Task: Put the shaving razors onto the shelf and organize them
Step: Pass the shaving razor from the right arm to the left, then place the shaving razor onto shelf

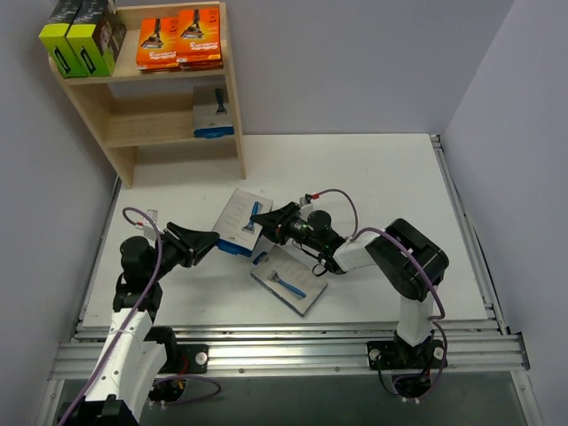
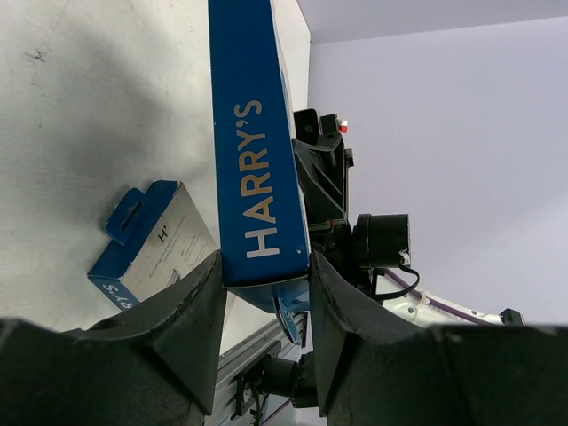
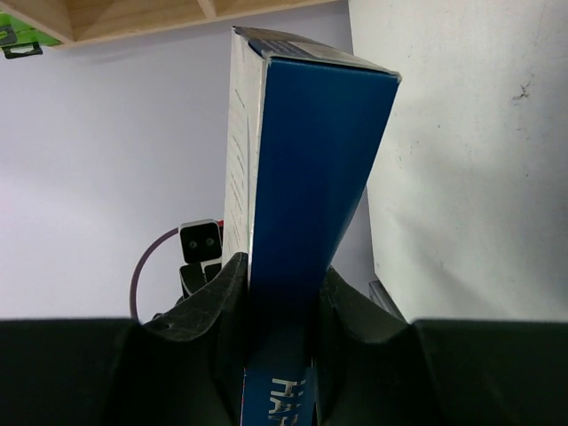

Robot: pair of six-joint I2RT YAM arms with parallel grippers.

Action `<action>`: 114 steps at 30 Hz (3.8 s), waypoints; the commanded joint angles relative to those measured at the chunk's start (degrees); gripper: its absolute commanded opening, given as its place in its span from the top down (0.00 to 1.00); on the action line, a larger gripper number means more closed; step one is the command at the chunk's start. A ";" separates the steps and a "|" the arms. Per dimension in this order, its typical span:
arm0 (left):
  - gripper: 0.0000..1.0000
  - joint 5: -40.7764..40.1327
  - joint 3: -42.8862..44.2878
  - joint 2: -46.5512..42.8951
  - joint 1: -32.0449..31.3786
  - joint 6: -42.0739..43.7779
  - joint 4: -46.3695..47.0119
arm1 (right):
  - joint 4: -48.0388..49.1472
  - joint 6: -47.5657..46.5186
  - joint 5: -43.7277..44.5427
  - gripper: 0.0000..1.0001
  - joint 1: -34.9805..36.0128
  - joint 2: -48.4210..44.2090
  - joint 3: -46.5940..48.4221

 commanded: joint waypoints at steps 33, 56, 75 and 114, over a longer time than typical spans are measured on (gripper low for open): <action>0.48 8.01 -1.42 6.35 4.10 -6.40 12.94 | 24.07 -5.69 -6.23 1.00 1.31 1.87 4.19; 0.98 13.99 0.68 5.47 11.65 -4.91 12.51 | 24.52 -5.43 -8.08 0.36 -1.16 0.03 1.73; 0.98 15.84 12.45 9.42 17.81 0.89 4.88 | 14.51 -11.29 -14.13 0.07 -8.35 -9.72 -4.34; 0.98 -1.91 48.32 36.83 26.69 10.30 0.54 | -15.13 -29.68 -36.20 0.02 -33.85 -18.17 -1.80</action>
